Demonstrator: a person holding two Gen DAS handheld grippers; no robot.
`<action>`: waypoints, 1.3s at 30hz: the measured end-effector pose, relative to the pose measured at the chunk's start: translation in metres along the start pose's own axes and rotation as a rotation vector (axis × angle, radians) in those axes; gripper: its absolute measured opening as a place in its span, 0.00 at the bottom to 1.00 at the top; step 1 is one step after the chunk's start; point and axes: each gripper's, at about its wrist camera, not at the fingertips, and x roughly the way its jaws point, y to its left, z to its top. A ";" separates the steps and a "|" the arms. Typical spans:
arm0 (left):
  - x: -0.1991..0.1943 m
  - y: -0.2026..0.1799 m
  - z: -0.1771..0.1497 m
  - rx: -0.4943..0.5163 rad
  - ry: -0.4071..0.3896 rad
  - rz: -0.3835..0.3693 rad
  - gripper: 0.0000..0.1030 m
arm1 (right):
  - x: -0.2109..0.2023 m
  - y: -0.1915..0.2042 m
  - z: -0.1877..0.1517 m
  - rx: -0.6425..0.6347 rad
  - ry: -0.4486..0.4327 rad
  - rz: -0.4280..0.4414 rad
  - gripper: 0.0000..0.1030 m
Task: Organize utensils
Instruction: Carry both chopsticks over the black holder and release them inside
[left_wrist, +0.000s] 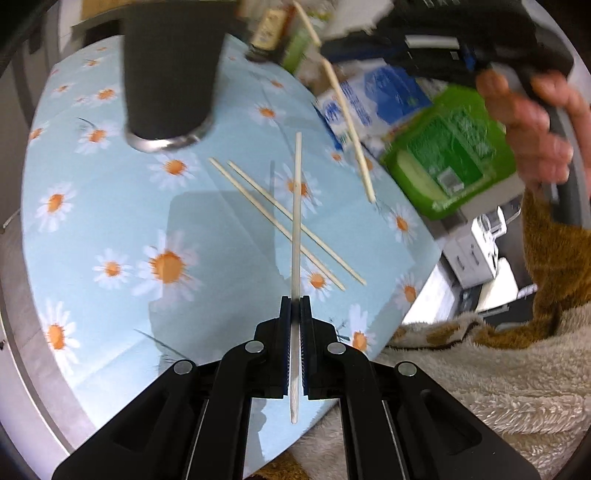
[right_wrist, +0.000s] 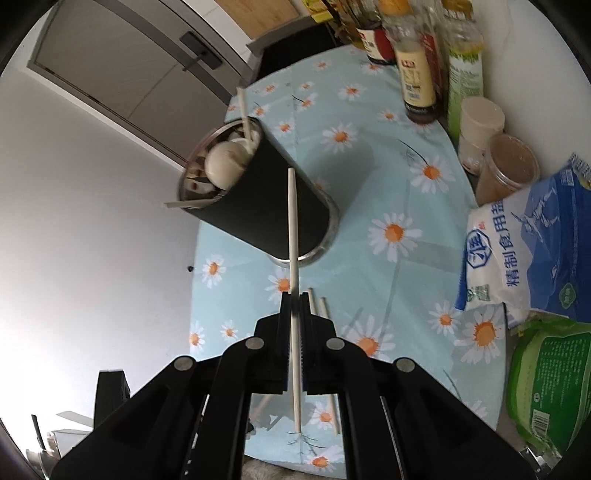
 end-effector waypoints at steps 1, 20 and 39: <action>-0.007 0.004 0.000 -0.009 -0.024 -0.006 0.03 | -0.001 0.002 -0.001 -0.007 -0.006 0.016 0.05; -0.126 0.044 0.055 -0.035 -0.579 -0.086 0.03 | -0.028 0.059 -0.012 -0.218 -0.312 0.031 0.05; -0.146 0.061 0.135 0.074 -0.912 -0.064 0.03 | -0.059 0.087 0.041 -0.317 -0.704 0.070 0.05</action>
